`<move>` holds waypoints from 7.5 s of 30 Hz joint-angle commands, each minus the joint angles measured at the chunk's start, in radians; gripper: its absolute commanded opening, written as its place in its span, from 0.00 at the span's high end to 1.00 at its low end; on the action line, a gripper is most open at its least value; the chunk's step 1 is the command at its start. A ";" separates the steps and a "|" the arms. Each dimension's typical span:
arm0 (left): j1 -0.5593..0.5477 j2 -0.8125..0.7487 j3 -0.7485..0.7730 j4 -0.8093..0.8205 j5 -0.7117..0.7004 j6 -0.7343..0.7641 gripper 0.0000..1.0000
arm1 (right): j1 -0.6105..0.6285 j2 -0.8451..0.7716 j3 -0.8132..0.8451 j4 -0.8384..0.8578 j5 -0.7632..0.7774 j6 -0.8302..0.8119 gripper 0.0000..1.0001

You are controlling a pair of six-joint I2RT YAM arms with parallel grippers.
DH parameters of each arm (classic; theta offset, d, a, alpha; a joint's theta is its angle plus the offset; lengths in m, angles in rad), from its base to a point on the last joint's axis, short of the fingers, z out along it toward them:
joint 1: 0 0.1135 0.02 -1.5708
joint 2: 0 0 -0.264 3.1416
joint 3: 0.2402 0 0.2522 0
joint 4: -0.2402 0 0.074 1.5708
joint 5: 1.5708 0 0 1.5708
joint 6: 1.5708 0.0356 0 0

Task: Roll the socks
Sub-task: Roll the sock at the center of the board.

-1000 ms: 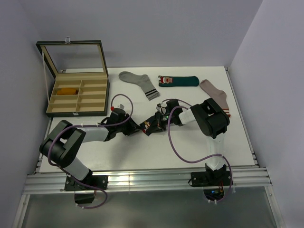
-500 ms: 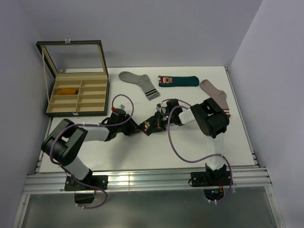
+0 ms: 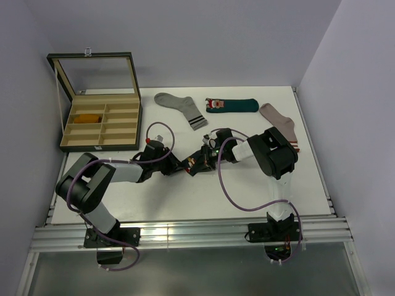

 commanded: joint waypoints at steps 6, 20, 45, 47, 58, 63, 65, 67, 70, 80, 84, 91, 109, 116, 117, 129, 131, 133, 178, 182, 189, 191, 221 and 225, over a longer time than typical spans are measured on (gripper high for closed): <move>0.001 -0.002 0.000 0.039 -0.017 -0.005 0.69 | -0.008 0.056 -0.017 -0.102 0.155 -0.053 0.97; 0.001 0.019 0.010 0.071 -0.006 -0.017 0.68 | -0.008 0.063 -0.015 -0.102 0.151 -0.053 0.97; -0.020 0.097 0.182 -0.304 -0.189 0.043 0.81 | 0.006 -0.024 0.006 -0.224 0.248 -0.122 0.84; -0.035 0.110 0.216 -0.358 -0.217 0.055 0.82 | 0.016 -0.073 0.015 -0.281 0.311 -0.148 0.77; -0.069 0.179 0.337 -0.469 -0.244 0.107 0.83 | 0.182 -0.417 0.000 -0.402 0.837 -0.328 0.72; -0.071 0.190 0.366 -0.489 -0.242 0.121 0.84 | 0.289 -0.507 -0.041 -0.316 0.954 -0.417 0.77; -0.071 0.191 0.372 -0.493 -0.242 0.124 0.84 | 0.300 -0.511 -0.043 -0.264 0.945 -0.424 0.78; -0.071 0.188 0.377 -0.492 -0.242 0.124 0.84 | 0.300 -0.489 -0.026 -0.252 0.946 -0.424 0.79; -0.071 0.185 0.377 -0.490 -0.238 0.122 0.84 | 0.299 -0.423 -0.005 -0.243 0.925 -0.414 0.83; -0.071 0.180 0.385 -0.499 -0.239 0.127 0.84 | 0.263 -0.332 -0.052 -0.261 0.932 -0.375 0.89; -0.071 0.186 0.391 -0.502 -0.235 0.129 0.84 | 0.268 -0.378 -0.052 -0.301 0.972 -0.406 0.89; -0.071 0.196 0.408 -0.518 -0.228 0.136 0.84 | 0.338 -0.503 -0.090 -0.220 1.052 -0.476 0.73; -0.072 0.203 0.417 -0.525 -0.215 0.138 0.84 | 0.518 -0.382 -0.068 -0.089 1.248 -0.671 0.62; -0.072 0.213 0.421 -0.524 -0.205 0.139 0.84 | 0.520 -0.343 -0.081 -0.079 1.340 -0.659 0.63; -0.072 0.213 0.421 -0.522 -0.204 0.139 0.84 | 0.520 -0.343 -0.080 -0.086 1.348 -0.658 0.63; -0.072 0.213 0.429 -0.530 -0.202 0.142 0.85 | 0.520 -0.290 -0.032 -0.166 1.316 -0.648 0.62; -0.072 0.214 0.431 -0.532 -0.202 0.141 0.84 | 0.521 -0.280 -0.018 -0.184 1.308 -0.647 0.63; -0.072 0.216 0.437 -0.535 -0.202 0.139 0.85 | 0.520 -0.264 -0.002 -0.218 1.310 -0.645 0.63; -0.035 0.015 0.208 -0.283 -0.075 -0.011 0.43 | -0.056 0.059 -0.351 0.779 0.084 0.380 0.96; -0.046 0.009 0.202 -0.265 -0.081 -0.013 0.43 | -0.057 0.008 -0.324 0.560 0.128 0.265 0.96; -0.048 0.050 0.246 -0.298 -0.098 -0.008 0.44 | -0.054 -0.024 -0.291 0.423 0.161 0.182 0.96; -0.048 0.068 0.254 -0.301 -0.098 -0.006 0.45 | -0.053 -0.021 -0.291 0.409 0.168 0.174 0.96; -0.061 0.145 0.375 -0.505 -0.169 0.076 0.99 | 0.090 -0.326 -0.166 -0.097 0.546 -0.179 0.73; -0.068 0.147 0.400 -0.538 -0.178 0.101 1.00 | 0.192 -0.469 -0.141 -0.174 0.771 -0.303 0.66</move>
